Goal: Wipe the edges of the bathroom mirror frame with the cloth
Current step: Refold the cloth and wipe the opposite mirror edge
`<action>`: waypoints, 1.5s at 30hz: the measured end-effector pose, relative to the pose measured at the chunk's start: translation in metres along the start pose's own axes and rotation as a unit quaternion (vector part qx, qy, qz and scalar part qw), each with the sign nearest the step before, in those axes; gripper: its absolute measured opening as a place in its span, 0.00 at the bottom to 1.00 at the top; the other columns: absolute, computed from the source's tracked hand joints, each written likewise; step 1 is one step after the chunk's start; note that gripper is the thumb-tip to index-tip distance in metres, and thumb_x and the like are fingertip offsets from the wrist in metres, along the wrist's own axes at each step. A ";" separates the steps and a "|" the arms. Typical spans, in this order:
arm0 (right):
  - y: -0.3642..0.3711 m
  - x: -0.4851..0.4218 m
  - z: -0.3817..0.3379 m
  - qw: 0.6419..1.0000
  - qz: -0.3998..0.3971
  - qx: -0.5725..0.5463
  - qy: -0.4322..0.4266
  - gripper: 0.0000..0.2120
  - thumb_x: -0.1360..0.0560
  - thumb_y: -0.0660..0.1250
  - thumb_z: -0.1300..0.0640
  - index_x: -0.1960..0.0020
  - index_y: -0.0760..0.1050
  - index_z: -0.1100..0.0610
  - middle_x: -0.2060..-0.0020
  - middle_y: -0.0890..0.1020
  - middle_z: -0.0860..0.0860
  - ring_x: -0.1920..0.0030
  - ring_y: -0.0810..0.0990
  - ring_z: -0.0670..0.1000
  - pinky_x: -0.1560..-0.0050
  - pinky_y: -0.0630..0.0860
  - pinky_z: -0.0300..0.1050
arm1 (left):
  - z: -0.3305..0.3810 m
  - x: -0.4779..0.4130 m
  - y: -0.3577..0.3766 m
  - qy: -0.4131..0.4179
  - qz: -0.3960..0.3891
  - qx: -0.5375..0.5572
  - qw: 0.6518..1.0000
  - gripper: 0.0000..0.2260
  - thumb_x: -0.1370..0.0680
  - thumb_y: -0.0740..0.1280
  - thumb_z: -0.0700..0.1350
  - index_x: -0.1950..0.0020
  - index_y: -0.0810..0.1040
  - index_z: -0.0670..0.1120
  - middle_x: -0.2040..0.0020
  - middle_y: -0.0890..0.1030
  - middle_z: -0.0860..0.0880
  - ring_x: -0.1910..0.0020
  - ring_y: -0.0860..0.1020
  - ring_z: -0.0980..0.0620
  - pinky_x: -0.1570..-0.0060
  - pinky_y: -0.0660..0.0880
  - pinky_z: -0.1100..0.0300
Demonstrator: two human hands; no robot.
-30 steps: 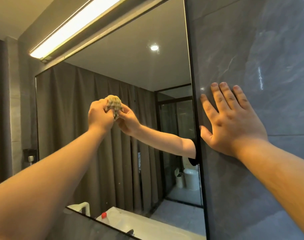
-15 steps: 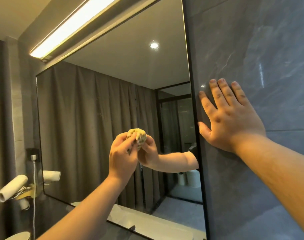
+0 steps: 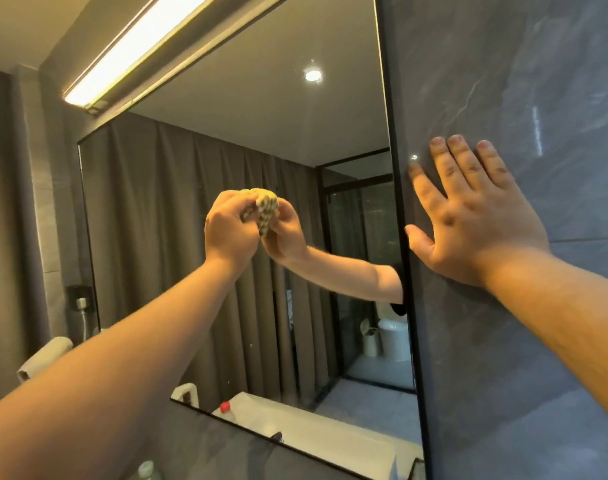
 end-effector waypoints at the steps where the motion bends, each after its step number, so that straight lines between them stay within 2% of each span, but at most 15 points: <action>1: 0.000 0.000 0.000 1.000 -0.001 0.002 -0.001 0.39 0.25 0.50 0.37 0.22 0.58 0.61 0.24 0.58 0.67 0.23 0.55 0.65 0.23 0.51 0.63 | -0.001 -0.002 0.000 -0.010 -0.004 0.004 1.000 0.12 0.27 0.69 0.35 0.47 0.85 0.46 0.49 0.80 0.52 0.47 0.79 0.53 0.46 0.70 0.71; 5: 0.001 0.001 0.000 1.000 -0.001 0.001 0.000 0.39 0.25 0.49 0.36 0.22 0.58 0.61 0.24 0.57 0.66 0.23 0.54 0.66 0.23 0.50 0.63 | -0.004 0.018 -0.001 -0.008 -0.020 0.010 1.000 0.10 0.26 0.70 0.35 0.48 0.85 0.45 0.50 0.78 0.54 0.49 0.78 0.54 0.48 0.69 0.74; 10: -0.001 0.004 -0.002 1.000 -0.002 -0.015 -0.010 0.39 0.25 0.48 0.35 0.23 0.60 0.61 0.24 0.57 0.68 0.23 0.54 0.67 0.23 0.49 0.65 | -0.014 0.090 0.001 -0.015 -0.017 0.007 1.000 0.13 0.29 0.71 0.32 0.49 0.85 0.45 0.51 0.77 0.53 0.51 0.78 0.53 0.49 0.74 0.66; 13: 0.001 0.007 -0.006 0.999 -0.012 -0.018 -0.027 0.40 0.25 0.48 0.34 0.22 0.60 0.59 0.25 0.58 0.68 0.24 0.54 0.70 0.24 0.47 0.66 | -0.019 0.139 0.003 -0.046 -0.025 0.005 0.999 0.13 0.29 0.71 0.30 0.49 0.84 0.43 0.51 0.77 0.52 0.52 0.76 0.55 0.49 0.70 0.73; 17: 0.002 0.017 -0.013 0.999 -0.028 -0.020 -0.033 0.41 0.25 0.49 0.33 0.22 0.59 0.61 0.25 0.59 0.69 0.24 0.53 0.70 0.24 0.48 0.67 | -0.024 0.190 0.005 -0.119 -0.041 0.011 0.992 0.13 0.28 0.71 0.31 0.48 0.83 0.45 0.52 0.76 0.53 0.52 0.75 0.57 0.51 0.72 0.71; 21: 0.008 0.039 -0.027 0.998 -0.037 -0.032 -0.028 0.42 0.25 0.51 0.35 0.23 0.59 0.63 0.25 0.57 0.69 0.23 0.52 0.69 0.23 0.49 0.65 | -0.026 0.226 0.006 -0.146 -0.068 0.008 0.987 0.13 0.28 0.72 0.31 0.47 0.82 0.44 0.51 0.76 0.53 0.51 0.75 0.60 0.51 0.69 0.76; 26: 0.009 0.044 -0.030 0.998 -0.038 -0.039 -0.020 0.40 0.25 0.52 0.36 0.23 0.59 0.63 0.24 0.56 0.69 0.23 0.52 0.69 0.23 0.49 0.64 | -0.028 0.221 0.004 -0.141 -0.074 0.000 0.987 0.13 0.29 0.72 0.30 0.49 0.83 0.43 0.53 0.77 0.51 0.54 0.76 0.56 0.53 0.69 0.77; 30: 0.010 0.044 -0.030 0.999 -0.035 -0.037 -0.018 0.40 0.25 0.52 0.36 0.23 0.59 0.63 0.24 0.56 0.68 0.23 0.52 0.68 0.23 0.49 0.64 | -0.028 0.190 0.002 -0.121 -0.067 -0.001 0.990 0.14 0.29 0.70 0.31 0.47 0.83 0.45 0.53 0.78 0.50 0.53 0.77 0.54 0.52 0.76 0.64; 34: 0.010 0.044 -0.030 0.999 -0.034 -0.037 -0.017 0.40 0.25 0.52 0.36 0.23 0.59 0.64 0.24 0.56 0.69 0.23 0.52 0.68 0.23 0.49 0.64 | -0.022 0.138 0.002 -0.085 -0.046 -0.001 0.995 0.13 0.26 0.70 0.34 0.44 0.83 0.45 0.51 0.79 0.49 0.51 0.77 0.54 0.50 0.68 0.77; 36: 0.010 0.044 -0.030 0.999 -0.035 -0.039 -0.015 0.40 0.25 0.52 0.36 0.23 0.60 0.64 0.24 0.57 0.69 0.23 0.53 0.68 0.23 0.49 0.64 | -0.017 0.118 0.003 -0.101 -0.029 0.009 0.994 0.12 0.25 0.68 0.35 0.43 0.83 0.46 0.50 0.79 0.49 0.50 0.76 0.54 0.50 0.69 0.75; 38: 0.010 0.045 -0.030 0.998 -0.036 -0.040 -0.015 0.40 0.25 0.52 0.37 0.23 0.60 0.64 0.24 0.57 0.69 0.23 0.53 0.68 0.23 0.49 0.64 | -0.014 0.115 0.008 -0.132 -0.017 0.024 0.991 0.12 0.23 0.67 0.37 0.40 0.81 0.47 0.46 0.77 0.49 0.47 0.75 0.56 0.48 0.71 0.74; 40: 0.009 0.045 -0.030 0.998 -0.036 -0.042 -0.014 0.40 0.25 0.52 0.37 0.23 0.60 0.64 0.24 0.57 0.69 0.23 0.53 0.69 0.23 0.49 0.64 | -0.010 0.128 0.014 -0.159 -0.012 0.045 0.986 0.14 0.21 0.65 0.39 0.35 0.78 0.46 0.40 0.75 0.50 0.42 0.74 0.57 0.44 0.68 0.76; 45: 0.011 0.045 -0.032 0.998 -0.035 -0.043 -0.008 0.40 0.25 0.53 0.37 0.23 0.60 0.64 0.24 0.57 0.68 0.23 0.53 0.68 0.23 0.49 0.64 | 0.009 0.183 0.028 -0.144 -0.027 0.065 0.987 0.18 0.20 0.63 0.37 0.30 0.74 0.43 0.33 0.71 0.46 0.35 0.71 0.53 0.35 0.68 0.68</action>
Point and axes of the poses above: each hand's wrist, its own x-axis away from the middle knuckle, its own y-axis out of the palm, z = x × y, the point moved 6 cm from there along -x, towards the middle knuckle
